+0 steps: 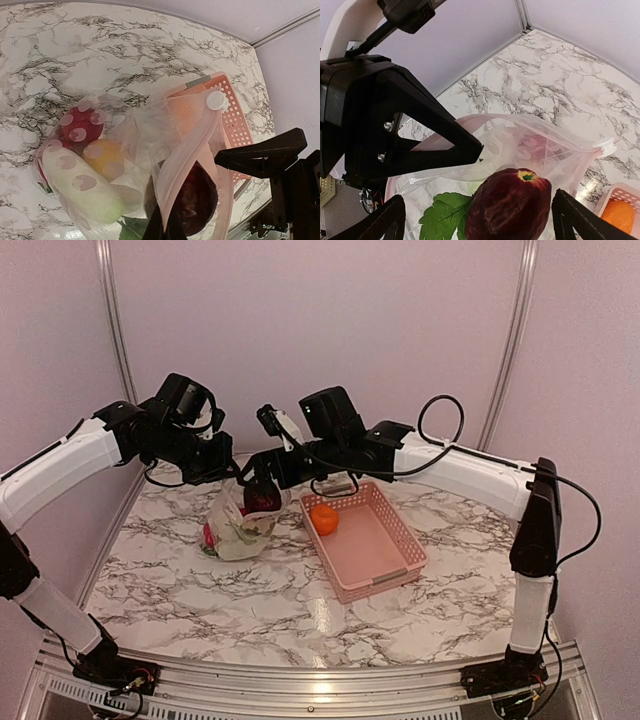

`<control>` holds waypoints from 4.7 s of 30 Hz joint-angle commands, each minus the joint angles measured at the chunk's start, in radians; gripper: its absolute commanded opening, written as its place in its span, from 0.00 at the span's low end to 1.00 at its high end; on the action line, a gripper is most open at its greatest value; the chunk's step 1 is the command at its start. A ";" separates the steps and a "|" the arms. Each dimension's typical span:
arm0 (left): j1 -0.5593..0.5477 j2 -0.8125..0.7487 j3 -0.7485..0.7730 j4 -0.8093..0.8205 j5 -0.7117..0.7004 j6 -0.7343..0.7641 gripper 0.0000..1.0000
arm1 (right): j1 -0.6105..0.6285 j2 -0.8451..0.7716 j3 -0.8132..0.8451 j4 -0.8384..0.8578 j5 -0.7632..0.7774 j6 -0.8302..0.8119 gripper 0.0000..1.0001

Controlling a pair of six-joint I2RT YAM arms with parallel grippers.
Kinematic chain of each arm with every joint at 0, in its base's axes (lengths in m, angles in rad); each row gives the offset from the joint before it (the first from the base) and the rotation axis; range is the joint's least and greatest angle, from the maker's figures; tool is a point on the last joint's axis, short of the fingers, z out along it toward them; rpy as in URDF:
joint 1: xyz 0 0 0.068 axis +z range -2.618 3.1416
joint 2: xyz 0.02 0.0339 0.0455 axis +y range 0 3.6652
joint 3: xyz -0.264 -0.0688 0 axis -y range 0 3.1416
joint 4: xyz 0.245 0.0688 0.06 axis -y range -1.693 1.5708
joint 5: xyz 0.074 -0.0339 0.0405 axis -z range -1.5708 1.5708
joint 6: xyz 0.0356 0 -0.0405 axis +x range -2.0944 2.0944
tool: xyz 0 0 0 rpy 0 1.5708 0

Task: Place the food in the zip-top bag and seal the zipper
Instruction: Place the fake fruit in the zipper food storage bag, then adjust the zipper food storage bag at the center of the board, then pick up the fake fruit from the bin.

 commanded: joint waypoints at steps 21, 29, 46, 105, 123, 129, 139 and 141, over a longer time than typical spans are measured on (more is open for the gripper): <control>0.005 -0.075 -0.069 0.105 -0.015 -0.028 0.00 | 0.012 -0.013 0.070 -0.294 0.205 0.132 0.68; 0.003 -0.082 -0.071 0.033 -0.020 0.030 0.17 | -0.010 0.043 0.147 -0.316 0.116 0.185 0.00; -0.085 -0.054 0.050 -0.197 -0.019 0.075 0.31 | -0.038 0.028 0.261 -0.305 0.043 0.260 0.00; -0.102 0.027 0.185 -0.191 -0.216 0.089 0.00 | -0.254 0.075 0.003 -0.411 0.116 0.057 0.80; -0.102 0.009 0.177 -0.191 -0.224 0.097 0.00 | -0.257 0.259 0.125 -0.425 0.117 0.074 0.81; -0.101 -0.004 0.167 -0.191 -0.234 0.105 0.00 | -0.262 0.300 0.162 -0.430 0.124 0.077 0.81; -0.100 -0.002 0.171 -0.191 -0.232 0.112 0.00 | -0.270 0.356 0.196 -0.432 0.123 0.077 0.82; -0.100 0.000 0.172 -0.190 -0.233 0.113 0.00 | -0.270 0.365 0.199 -0.433 0.123 0.075 0.82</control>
